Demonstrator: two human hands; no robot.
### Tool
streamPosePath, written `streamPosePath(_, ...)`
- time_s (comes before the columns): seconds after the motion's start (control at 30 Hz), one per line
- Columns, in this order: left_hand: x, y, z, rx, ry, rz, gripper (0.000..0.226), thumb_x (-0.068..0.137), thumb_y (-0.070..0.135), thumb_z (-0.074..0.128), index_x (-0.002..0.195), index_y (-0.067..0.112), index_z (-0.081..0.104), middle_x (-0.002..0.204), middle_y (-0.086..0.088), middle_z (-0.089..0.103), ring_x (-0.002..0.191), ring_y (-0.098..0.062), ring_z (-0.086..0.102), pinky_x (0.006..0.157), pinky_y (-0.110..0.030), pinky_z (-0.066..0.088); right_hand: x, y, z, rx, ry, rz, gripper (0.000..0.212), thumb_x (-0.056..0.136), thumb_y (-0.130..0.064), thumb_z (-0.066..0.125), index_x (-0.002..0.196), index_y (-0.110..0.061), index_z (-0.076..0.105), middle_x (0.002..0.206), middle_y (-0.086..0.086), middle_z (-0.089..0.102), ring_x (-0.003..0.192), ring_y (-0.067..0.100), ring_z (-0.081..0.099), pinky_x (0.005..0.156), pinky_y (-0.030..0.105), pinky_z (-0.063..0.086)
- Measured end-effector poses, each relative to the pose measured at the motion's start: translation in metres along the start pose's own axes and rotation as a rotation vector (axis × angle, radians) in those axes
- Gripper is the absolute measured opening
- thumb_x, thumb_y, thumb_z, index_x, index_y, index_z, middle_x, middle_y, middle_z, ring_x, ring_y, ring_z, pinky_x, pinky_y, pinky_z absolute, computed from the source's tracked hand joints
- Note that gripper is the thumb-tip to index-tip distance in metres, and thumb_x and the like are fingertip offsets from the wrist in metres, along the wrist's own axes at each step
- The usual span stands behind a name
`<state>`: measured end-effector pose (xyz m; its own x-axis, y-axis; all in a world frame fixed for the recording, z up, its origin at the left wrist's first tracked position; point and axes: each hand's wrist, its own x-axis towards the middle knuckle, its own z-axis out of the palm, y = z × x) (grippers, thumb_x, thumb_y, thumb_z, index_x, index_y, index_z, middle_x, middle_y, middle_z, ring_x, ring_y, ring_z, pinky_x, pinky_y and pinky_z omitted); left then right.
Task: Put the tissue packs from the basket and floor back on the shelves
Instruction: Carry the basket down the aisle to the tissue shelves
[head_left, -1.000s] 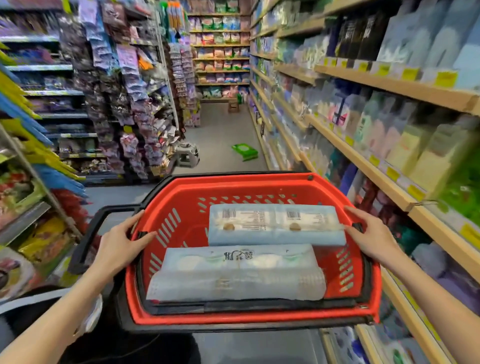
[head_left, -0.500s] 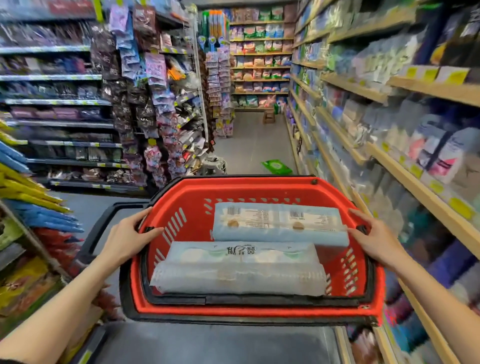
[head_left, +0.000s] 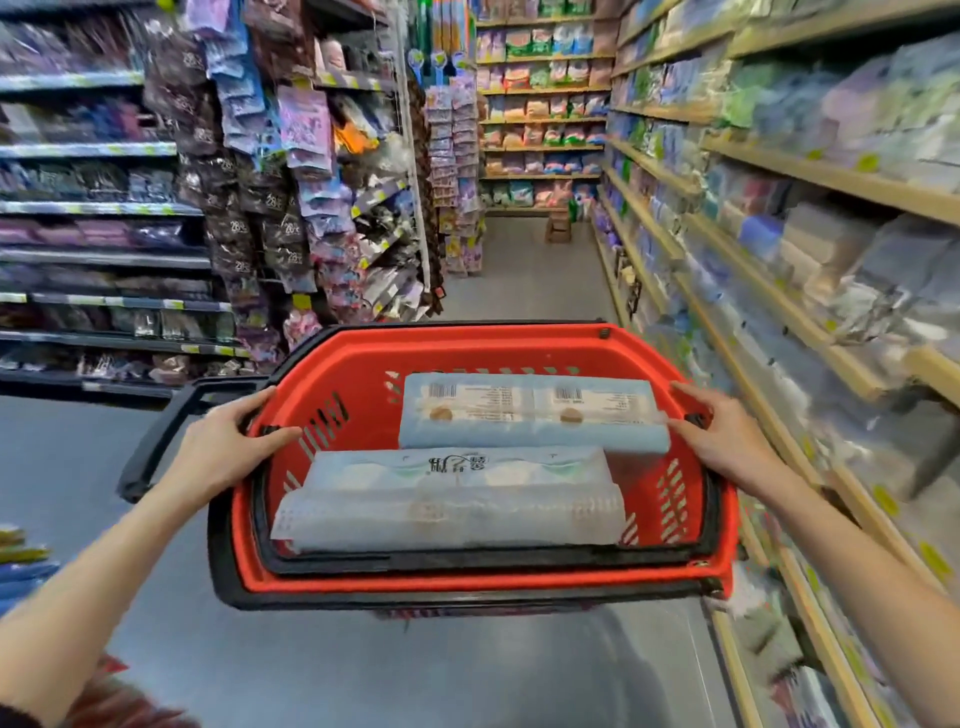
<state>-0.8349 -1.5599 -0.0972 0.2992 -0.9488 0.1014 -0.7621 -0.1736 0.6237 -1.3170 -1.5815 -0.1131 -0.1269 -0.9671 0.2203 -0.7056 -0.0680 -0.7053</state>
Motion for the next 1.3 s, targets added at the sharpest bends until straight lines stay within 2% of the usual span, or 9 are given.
streamPosePath(0.13,0.079,0.009,-0.008,0.053,0.021,0.061,0.068,0.072,0.044,0.073,0.133,0.029,0.049,0.121,-0.011,0.063,0.104,-0.030,0.061,0.078,-0.035,0.042,0.064,-0.014,0.032,-0.021,0.022,0.032,0.049,0.081,-0.012,0.064,0.129,-0.010,0.052,0.114,0.014,0.064,0.105,0.024,0.059,0.074,0.017,0.033)
streamPosePath(0.33,0.202,0.024,0.010,0.043,0.015,0.080,0.068,0.073,0.042,0.073,0.134,0.028,0.048,0.132,-0.010,0.056,0.109,-0.030,0.059,0.077,-0.035,0.043,0.171,-0.020,0.073,-0.033,0.075,0.051,0.047,0.083,-0.016,0.063,0.128,-0.014,0.053,0.129,0.012,0.057,0.118,0.025,0.053,0.075,0.017,0.030)
streamPosePath(0.43,0.262,0.028,0.036,0.037,-0.001,0.093,0.066,0.074,0.039,0.073,0.134,0.027,0.048,0.127,-0.011,0.059,0.098,-0.028,0.061,0.071,-0.033,0.041,0.226,-0.008,0.098,-0.026,0.076,0.071,0.045,0.083,-0.018,0.064,0.127,-0.014,0.055,0.128,0.011,0.058,0.117,0.024,0.054,0.083,0.021,0.034)
streamPosePath(0.6,0.373,0.036,0.092,0.051,-0.038,0.061,0.065,0.073,0.041,0.073,0.133,0.027,0.050,0.126,-0.012,0.061,0.102,-0.031,0.062,0.072,-0.034,0.041,0.333,0.020,0.133,0.001,0.045,0.071,0.040,0.085,-0.008,0.060,0.124,-0.003,0.055,0.126,0.016,0.058,0.116,0.024,0.053,0.073,0.009,0.028)
streamPosePath(0.73,0.449,0.052,0.128,0.052,-0.055,0.057,0.066,0.073,0.041,0.073,0.133,0.026,0.050,0.128,-0.013,0.059,0.106,-0.032,0.060,0.076,-0.035,0.041,0.416,0.035,0.149,0.042,-0.009,0.076,0.041,0.085,-0.013,0.059,0.125,-0.006,0.054,0.125,0.012,0.058,0.115,0.016,0.052,0.088,0.021,0.034)
streamPosePath(0.93,0.574,0.083,0.164,0.064,-0.082,0.102,0.065,0.072,0.043,0.073,0.132,0.028,0.051,0.119,-0.013,0.065,0.105,-0.033,0.060,0.076,-0.036,0.040,0.520,0.042,0.163,-0.001,0.063,0.136,0.039,0.085,-0.015,0.060,0.124,-0.010,0.056,0.126,0.012,0.059,0.115,0.022,0.054,0.085,0.022,0.035)
streamPosePath(1.03,0.646,0.098,0.187,0.083,-0.120,0.153,0.065,0.072,0.042,0.074,0.131,0.026,0.052,0.125,-0.011,0.062,0.114,-0.032,0.057,0.087,-0.039,0.043,0.565,0.048,0.175,-0.014,0.105,0.167,0.038,0.085,-0.011,0.059,0.123,-0.006,0.056,0.125,0.014,0.059,0.112,0.020,0.054,0.080,0.015,0.031)
streamPosePath(1.13,0.720,0.114,0.215,0.083,-0.167,0.231,0.065,0.072,0.040,0.075,0.131,0.024,0.053,0.127,-0.013,0.060,0.117,-0.033,0.055,0.095,-0.040,0.041,0.603,0.058,0.193,-0.024,0.155,0.219,0.040,0.086,-0.014,0.059,0.125,-0.007,0.055,0.130,0.013,0.056,0.119,0.024,0.051,0.089,0.021,0.032)
streamPosePath(1.3,0.845,0.160,0.255,0.117,-0.271,0.401,0.068,0.070,0.049,0.073,0.132,0.029,0.051,0.126,-0.009,0.061,0.113,-0.030,0.058,0.089,-0.040,0.043,0.650,0.072,0.223,-0.001,0.281,0.352,0.041,0.086,-0.012,0.059,0.126,-0.006,0.054,0.128,0.015,0.056,0.118,0.026,0.052,0.089,0.024,0.034)
